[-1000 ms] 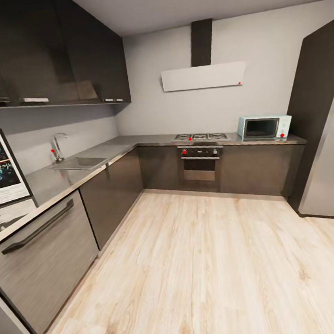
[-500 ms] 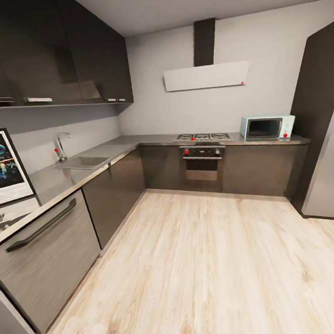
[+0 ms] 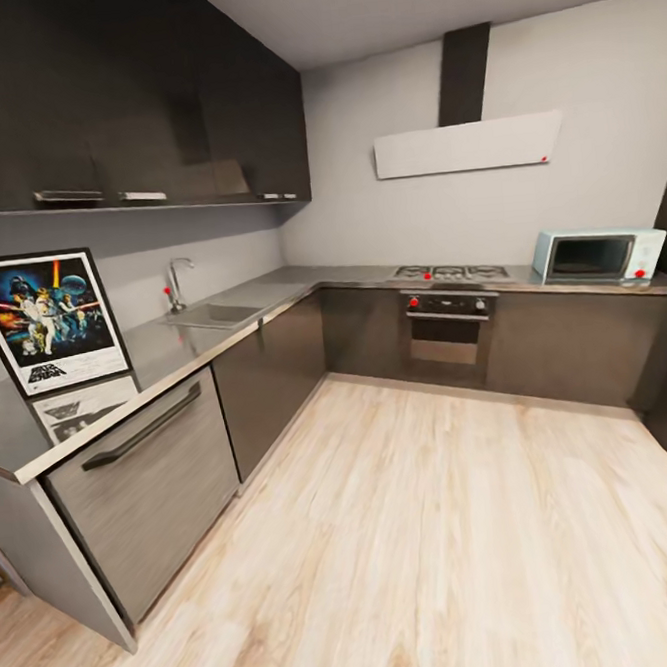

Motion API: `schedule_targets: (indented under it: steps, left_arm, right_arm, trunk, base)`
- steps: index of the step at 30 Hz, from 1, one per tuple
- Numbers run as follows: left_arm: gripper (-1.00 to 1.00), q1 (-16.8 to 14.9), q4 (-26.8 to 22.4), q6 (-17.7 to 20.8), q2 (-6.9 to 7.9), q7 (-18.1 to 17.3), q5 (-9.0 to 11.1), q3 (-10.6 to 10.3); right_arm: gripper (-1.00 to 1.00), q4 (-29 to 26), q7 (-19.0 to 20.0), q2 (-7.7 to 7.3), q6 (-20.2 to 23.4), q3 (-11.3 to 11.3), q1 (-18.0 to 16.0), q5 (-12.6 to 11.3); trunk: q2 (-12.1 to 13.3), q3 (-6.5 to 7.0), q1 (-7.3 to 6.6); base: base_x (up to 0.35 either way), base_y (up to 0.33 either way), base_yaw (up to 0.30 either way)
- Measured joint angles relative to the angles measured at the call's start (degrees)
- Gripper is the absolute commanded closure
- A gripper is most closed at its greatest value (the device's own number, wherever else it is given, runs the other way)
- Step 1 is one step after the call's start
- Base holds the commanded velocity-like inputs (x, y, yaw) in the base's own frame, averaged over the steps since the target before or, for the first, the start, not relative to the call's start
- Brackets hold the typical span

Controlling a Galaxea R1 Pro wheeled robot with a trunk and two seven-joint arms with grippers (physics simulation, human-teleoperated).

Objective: Pick up the poster from the kitchen countertop and hang it on one of the wall nails in the kitchen.

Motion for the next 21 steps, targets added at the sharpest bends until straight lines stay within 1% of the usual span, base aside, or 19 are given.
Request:
schedule_targets:
  steps: [8,10,14,18,21]
  left_arm:
    - [-1.00,0.0,0.1,-0.1,0.00,0.0,0.0,0.0]
    - [-1.00,0.0,0.1,-0.1,-0.01,0.0,0.0,0.0]
    - [-1.00,0.0,0.1,-0.1,-0.01,0.0,0.0,0.1]
    - [-1.00,0.0,0.1,-0.1,-0.01,0.0,0.0,0.1]
    - [-1.00,0.0,0.0,-0.1,0.00,0.0,0.0,0.1]
  right_arm:
    - [-1.00,-0.1,-0.1,0.01,0.0,0.0,0.0,0.0]
    - [-1.00,-0.1,-0.1,0.01,0.0,0.0,0.0,0.1]
    - [-1.00,0.0,-0.1,0.01,0.0,0.0,0.0,0.1]
    - [-1.00,0.0,0.0,0.00,0.0,0.0,0.0,0.1]
    - [-1.00,0.0,0.0,0.01,0.0,0.0,0.0,0.1]
  trunk:
    - [0.0,0.00,0.00]
    - [0.0,0.00,0.00]
    - [0.0,-0.02,0.01]
    - [0.0,-0.05,0.01]
    - [0.0,-0.06,0.01]
  base:
    - [0.000,0.001,0.291]
    - [-0.027,0.094,0.291]
    - [-0.080,0.199,0.266]
    - [-0.111,0.257,0.074]
    - [-0.135,0.259,0.170]
